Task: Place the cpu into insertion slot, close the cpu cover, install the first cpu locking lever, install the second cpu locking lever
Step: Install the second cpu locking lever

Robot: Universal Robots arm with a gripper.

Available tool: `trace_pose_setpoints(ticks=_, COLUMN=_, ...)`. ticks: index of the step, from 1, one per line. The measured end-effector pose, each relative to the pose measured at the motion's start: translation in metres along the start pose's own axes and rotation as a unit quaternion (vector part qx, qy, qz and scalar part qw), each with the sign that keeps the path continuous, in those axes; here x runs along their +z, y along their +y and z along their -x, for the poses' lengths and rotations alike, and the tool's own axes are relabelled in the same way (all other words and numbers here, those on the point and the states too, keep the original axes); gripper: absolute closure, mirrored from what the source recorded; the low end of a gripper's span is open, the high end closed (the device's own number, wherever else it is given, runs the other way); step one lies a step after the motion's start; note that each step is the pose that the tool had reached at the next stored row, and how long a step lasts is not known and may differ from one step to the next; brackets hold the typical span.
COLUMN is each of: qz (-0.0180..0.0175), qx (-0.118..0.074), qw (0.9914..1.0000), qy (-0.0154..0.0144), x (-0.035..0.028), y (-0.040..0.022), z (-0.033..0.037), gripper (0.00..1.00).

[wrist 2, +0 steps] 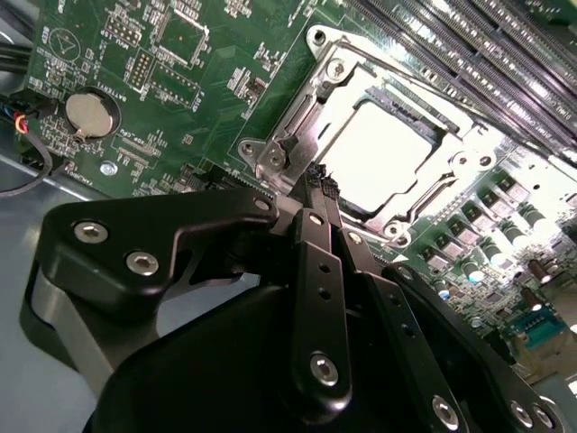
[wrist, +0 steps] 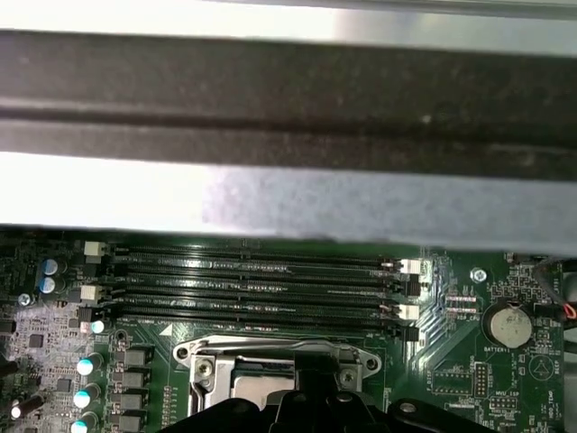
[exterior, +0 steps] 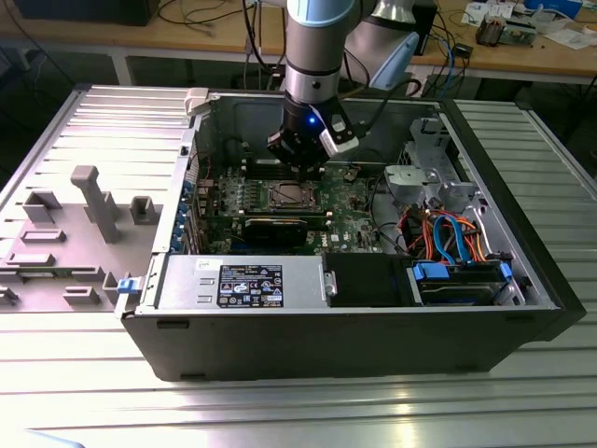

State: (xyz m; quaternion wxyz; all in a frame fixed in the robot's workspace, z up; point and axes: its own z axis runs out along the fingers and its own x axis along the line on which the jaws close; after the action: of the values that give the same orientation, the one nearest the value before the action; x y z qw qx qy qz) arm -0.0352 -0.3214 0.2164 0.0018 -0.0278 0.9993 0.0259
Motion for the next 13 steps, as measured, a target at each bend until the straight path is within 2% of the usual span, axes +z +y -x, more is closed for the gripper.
trace_pose_setpoints(ticks=6, qz=-0.0009, qx=0.0, qw=1.0, qy=0.0001, x=0.0005, y=-0.0037, z=-0.0003, gripper=0.89)
trace_pose_setpoints(ticks=7, qz=-0.0009, qx=0.0, qw=1.0, qy=0.0001, x=-0.0006, y=-0.0037, z=-0.0003, gripper=0.89)
trace_pose_setpoints(ticks=11, qz=-0.0009, qx=0.0, qw=1.0, qy=0.0, x=-0.0117, y=-0.003, z=-0.0002, gripper=0.89)
trace_pose_setpoints(ticks=13, qz=-0.0012, qx=0.0, qw=1.0, qy=0.0001, x=-0.0117, y=-0.0039, z=-0.0002, gripper=0.89)
